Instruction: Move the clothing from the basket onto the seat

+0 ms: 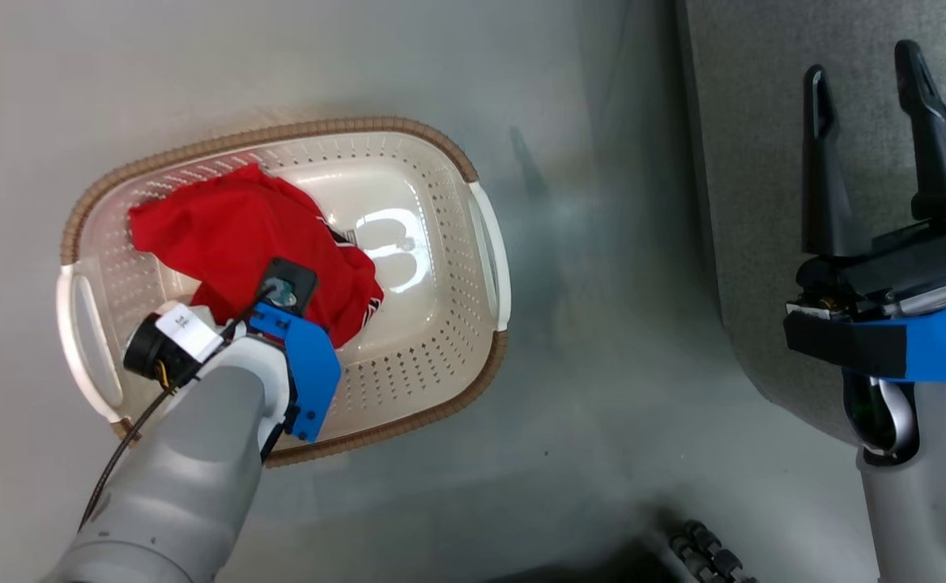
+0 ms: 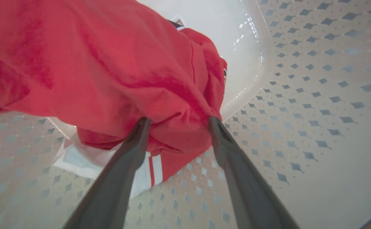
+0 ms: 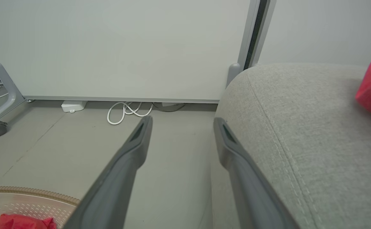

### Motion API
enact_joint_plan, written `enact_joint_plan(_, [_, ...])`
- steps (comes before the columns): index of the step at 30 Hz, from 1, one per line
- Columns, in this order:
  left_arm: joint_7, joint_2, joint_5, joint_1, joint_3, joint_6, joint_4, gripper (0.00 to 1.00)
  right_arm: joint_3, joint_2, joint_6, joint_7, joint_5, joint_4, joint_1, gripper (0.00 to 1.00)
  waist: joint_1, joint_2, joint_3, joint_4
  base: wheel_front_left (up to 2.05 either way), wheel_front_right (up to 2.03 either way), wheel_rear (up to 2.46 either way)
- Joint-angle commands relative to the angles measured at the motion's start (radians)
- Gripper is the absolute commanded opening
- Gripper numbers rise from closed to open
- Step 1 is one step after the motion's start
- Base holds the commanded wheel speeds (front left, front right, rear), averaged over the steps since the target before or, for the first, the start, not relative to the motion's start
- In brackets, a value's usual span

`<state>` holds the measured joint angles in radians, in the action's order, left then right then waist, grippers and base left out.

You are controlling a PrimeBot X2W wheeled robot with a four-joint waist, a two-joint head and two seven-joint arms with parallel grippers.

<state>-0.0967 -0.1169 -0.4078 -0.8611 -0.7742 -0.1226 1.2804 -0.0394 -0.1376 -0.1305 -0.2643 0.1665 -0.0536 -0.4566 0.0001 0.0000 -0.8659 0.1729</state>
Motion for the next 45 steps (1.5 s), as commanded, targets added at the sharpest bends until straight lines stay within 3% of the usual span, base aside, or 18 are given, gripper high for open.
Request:
enact_joint_plan(1, [-0.001,-0.005,-0.001,-0.034,0.004,0.01,0.002,1.0,-0.002,-0.002,0.0,0.0,0.003,-0.011,-0.018,1.0,-0.0001,0.0,-0.032,0.009,0.0,0.0,0.0])
enact_joint_plan(20, [-0.112,0.0,0.015,-0.116,-0.036,0.089,0.01,1.0,-0.011,0.012,0.0,0.0,0.006,-0.08,-0.037,1.0,-0.0001,0.0,-0.143,0.024,0.0,0.0,0.0])
enact_joint_plan(21, [-0.112,0.002,0.015,-0.117,-0.038,0.089,0.01,0.66,-0.011,0.011,0.0,0.0,0.005,-0.081,-0.038,1.0,-0.0001,0.0,-0.144,0.023,0.0,0.0,0.0])
enact_joint_plan(22, [-0.103,0.003,0.012,-0.119,-0.038,0.09,0.01,0.25,-0.011,0.01,0.0,0.0,0.004,-0.081,-0.04,1.0,-0.0001,0.0,-0.144,0.021,0.0,0.0,0.0])
enact_joint_plan(23, [-0.086,0.004,0.013,-0.123,-0.039,0.092,0.009,0.0,-0.011,0.01,0.0,0.0,0.003,-0.082,-0.041,1.0,-0.0001,0.0,-0.144,0.02,0.0,0.0,0.0])
enact_joint_plan(33, [-0.028,0.022,-0.039,-0.117,-0.013,0.061,0.009,0.0,-0.01,0.001,0.0,0.0,-0.001,-0.073,-0.043,1.0,-0.0001,0.0,-0.103,0.002,0.0,0.0,0.0])
enact_joint_plan(45, [0.096,0.044,-0.077,-0.044,-0.011,0.026,0.009,0.0,-0.008,-0.002,0.0,0.0,-0.002,-0.046,-0.011,1.0,-0.0001,0.0,0.031,-0.031,0.0,0.0,0.0])
